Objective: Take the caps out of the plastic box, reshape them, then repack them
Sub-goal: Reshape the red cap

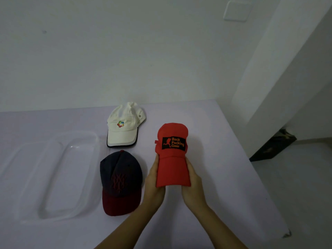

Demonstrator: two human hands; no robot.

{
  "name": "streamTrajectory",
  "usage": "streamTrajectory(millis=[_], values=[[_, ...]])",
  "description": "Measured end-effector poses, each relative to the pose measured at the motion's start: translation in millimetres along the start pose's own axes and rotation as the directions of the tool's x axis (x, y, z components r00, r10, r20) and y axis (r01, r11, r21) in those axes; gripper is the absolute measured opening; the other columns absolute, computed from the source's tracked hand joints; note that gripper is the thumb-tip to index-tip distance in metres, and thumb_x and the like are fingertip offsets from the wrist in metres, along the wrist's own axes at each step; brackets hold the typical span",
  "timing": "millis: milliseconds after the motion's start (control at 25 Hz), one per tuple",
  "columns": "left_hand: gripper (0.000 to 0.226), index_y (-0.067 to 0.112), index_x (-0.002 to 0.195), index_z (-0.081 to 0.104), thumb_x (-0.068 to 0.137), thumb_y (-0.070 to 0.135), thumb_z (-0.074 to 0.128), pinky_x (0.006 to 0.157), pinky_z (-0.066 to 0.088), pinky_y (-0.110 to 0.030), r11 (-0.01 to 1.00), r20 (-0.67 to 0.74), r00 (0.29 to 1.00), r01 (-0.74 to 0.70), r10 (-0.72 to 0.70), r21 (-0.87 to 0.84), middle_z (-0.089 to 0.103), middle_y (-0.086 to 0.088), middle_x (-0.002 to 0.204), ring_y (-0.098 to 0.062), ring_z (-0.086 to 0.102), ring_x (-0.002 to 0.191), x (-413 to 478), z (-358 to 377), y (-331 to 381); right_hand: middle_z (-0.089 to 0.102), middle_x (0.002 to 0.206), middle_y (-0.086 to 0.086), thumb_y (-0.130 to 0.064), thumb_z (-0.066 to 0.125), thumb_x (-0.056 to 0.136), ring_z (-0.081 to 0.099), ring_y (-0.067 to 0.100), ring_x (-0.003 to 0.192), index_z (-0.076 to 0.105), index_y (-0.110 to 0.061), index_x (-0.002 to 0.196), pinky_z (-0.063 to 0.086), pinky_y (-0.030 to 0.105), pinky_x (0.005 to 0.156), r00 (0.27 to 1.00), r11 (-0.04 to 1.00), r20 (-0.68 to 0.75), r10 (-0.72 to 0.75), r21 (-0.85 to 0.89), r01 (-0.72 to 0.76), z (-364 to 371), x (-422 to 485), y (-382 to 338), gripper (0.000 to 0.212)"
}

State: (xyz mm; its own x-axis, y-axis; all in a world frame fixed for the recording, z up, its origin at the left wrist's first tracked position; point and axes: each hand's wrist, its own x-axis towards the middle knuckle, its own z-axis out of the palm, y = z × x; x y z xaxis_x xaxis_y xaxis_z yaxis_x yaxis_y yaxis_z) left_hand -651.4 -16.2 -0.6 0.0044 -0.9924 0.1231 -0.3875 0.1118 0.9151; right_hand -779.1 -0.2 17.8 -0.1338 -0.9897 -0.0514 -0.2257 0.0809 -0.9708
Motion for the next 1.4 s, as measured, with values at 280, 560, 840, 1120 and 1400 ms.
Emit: streamTrajectory(millis=[280,560,840,1120,1400], values=[[0.091,0.030,0.146,-0.015,0.088,0.018,0.056,0.116,0.028,-0.039,0.900,0.270,0.950,-0.250,0.157,0.356,-0.002,-0.004,0.158,-0.022,0.009,0.147,3.0,-33.3,-21.9,0.008,0.153,-0.011,-0.026,0.041,0.094,0.016,0.010,0.143,0.000,-0.032,0.144,0.026,0.033,0.115,0.986,0.864,0.092,-0.139,-0.476,0.166,-21.6,0.0,13.1,0.065],[0.066,0.048,0.144,-0.001,0.091,0.033,0.035,0.111,0.028,-0.040,0.967,-0.049,0.980,-0.184,0.195,0.178,0.009,-0.002,0.157,0.004,-0.001,0.143,-20.7,-3.7,-12.2,0.059,0.126,-0.014,-0.022,0.040,0.099,0.060,0.000,0.108,0.040,-0.040,0.131,0.053,0.022,0.085,0.971,0.934,-0.028,-0.239,-0.280,0.222,18.2,-13.0,3.1,0.037],[0.089,0.044,0.144,-0.013,0.085,0.012,0.045,0.118,0.020,-0.029,0.890,0.452,0.871,-0.348,0.192,0.295,-0.015,0.020,0.156,-0.001,-0.005,0.145,-7.2,-47.7,-24.2,-0.006,0.156,-0.013,-0.028,0.050,0.093,0.001,0.012,0.146,-0.007,-0.061,0.136,0.025,0.038,0.116,0.946,0.825,0.218,-0.240,-0.468,0.317,-17.8,6.0,16.8,0.079],[0.063,0.026,0.140,0.038,0.085,0.049,0.057,0.115,0.025,-0.038,0.923,0.242,0.960,0.215,-0.140,-0.319,0.042,0.012,0.142,-0.012,0.034,0.135,68.2,-100.0,6.3,-0.023,0.149,-0.032,-0.009,0.052,0.093,-0.016,0.002,0.142,-0.005,-0.065,0.134,0.009,0.038,0.115,0.921,0.799,0.227,-0.318,-0.458,0.389,-26.6,-3.5,16.8,0.089],[0.042,0.021,0.105,0.067,0.076,0.052,0.066,0.094,0.052,-0.032,0.829,0.585,0.781,0.466,-0.221,-0.308,0.071,-0.002,0.112,-0.018,0.065,0.109,97.4,-99.2,58.0,-0.017,0.154,-0.023,-0.007,0.055,0.090,-0.012,0.008,0.144,-0.001,-0.058,0.139,0.014,0.042,0.113,0.891,0.720,0.289,-0.351,-0.525,0.454,-22.4,-7.5,14.9,0.090]])
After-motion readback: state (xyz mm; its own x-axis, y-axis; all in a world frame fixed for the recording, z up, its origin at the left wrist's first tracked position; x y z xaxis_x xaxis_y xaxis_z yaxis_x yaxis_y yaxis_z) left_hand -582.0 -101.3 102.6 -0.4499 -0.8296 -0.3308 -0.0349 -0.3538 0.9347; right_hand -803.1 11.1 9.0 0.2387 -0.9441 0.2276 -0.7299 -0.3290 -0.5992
